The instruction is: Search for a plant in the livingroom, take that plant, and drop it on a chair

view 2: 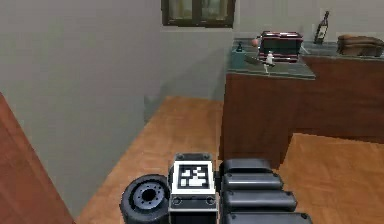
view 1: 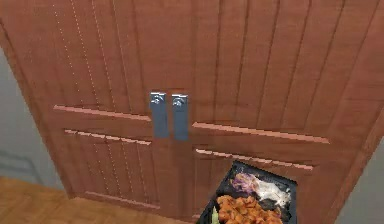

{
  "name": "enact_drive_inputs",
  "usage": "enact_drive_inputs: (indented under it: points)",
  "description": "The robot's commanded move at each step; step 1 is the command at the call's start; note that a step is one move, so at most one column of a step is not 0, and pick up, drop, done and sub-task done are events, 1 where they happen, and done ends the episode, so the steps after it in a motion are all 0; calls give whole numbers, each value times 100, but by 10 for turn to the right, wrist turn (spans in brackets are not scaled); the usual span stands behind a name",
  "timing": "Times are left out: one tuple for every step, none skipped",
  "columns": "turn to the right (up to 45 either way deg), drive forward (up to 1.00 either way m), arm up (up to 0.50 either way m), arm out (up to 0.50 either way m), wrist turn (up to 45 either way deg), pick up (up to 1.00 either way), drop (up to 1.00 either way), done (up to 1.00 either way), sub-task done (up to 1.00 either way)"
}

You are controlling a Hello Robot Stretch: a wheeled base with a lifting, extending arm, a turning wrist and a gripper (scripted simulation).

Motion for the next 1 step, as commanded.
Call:
enact_drive_inputs:
  points:
    - [-450, 0, 0, 0, 0, 0, 0, 0, 0]
